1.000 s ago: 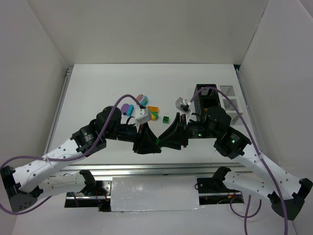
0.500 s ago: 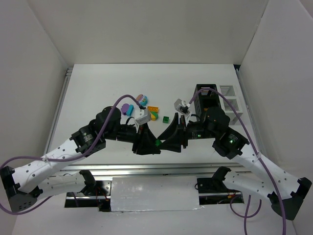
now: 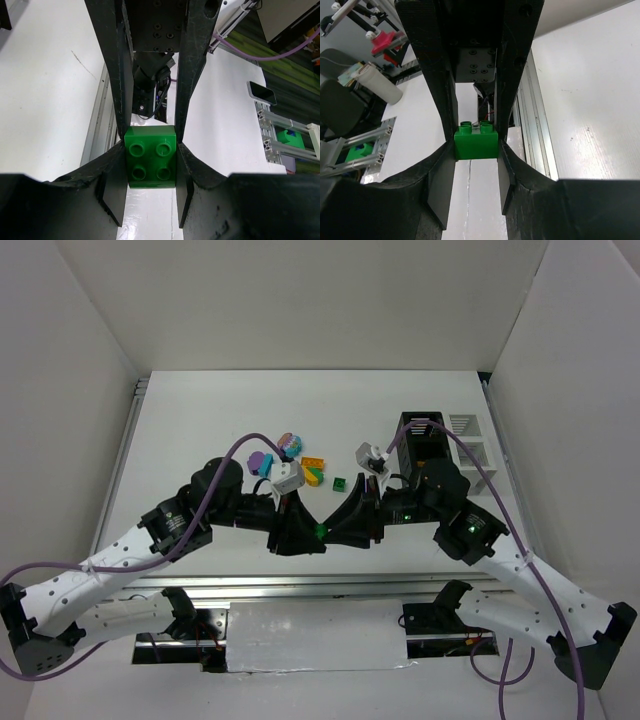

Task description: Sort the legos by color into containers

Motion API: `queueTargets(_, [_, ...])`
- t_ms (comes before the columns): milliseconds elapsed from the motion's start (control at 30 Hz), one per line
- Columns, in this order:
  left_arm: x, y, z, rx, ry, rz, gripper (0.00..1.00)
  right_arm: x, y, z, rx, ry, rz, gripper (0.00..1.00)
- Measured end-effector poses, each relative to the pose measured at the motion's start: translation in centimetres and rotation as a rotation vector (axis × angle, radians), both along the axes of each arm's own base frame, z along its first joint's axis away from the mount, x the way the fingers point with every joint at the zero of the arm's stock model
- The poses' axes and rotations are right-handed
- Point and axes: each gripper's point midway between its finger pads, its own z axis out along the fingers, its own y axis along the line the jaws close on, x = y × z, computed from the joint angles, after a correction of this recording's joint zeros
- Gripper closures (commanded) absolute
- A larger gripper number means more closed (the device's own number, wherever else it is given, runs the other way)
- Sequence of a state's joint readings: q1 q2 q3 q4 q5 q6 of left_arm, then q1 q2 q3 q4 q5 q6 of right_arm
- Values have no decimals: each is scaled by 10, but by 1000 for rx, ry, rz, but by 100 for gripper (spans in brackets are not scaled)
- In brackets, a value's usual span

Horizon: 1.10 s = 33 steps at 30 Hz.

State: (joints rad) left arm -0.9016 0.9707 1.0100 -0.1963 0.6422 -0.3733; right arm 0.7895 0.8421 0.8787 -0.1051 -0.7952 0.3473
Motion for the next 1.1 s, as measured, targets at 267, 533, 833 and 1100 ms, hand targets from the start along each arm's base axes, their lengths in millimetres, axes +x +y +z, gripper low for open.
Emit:
queueTargets(267, [-2,-2,3,-16,-12,-16,0,3,1,-5,8,5,-14,100])
queueTargets(533, [13,-6,11,-36,-43,50,0,12,3,-19,-22,41,-65,100])
queueTargets(833, [93,14,12,73,13,564,0,59,-4,-42,-110,63,-329,100])
queueTargets(1100, [133,83,39,27,45,1017,0,154,-63,-98,-282,227,-795,100])
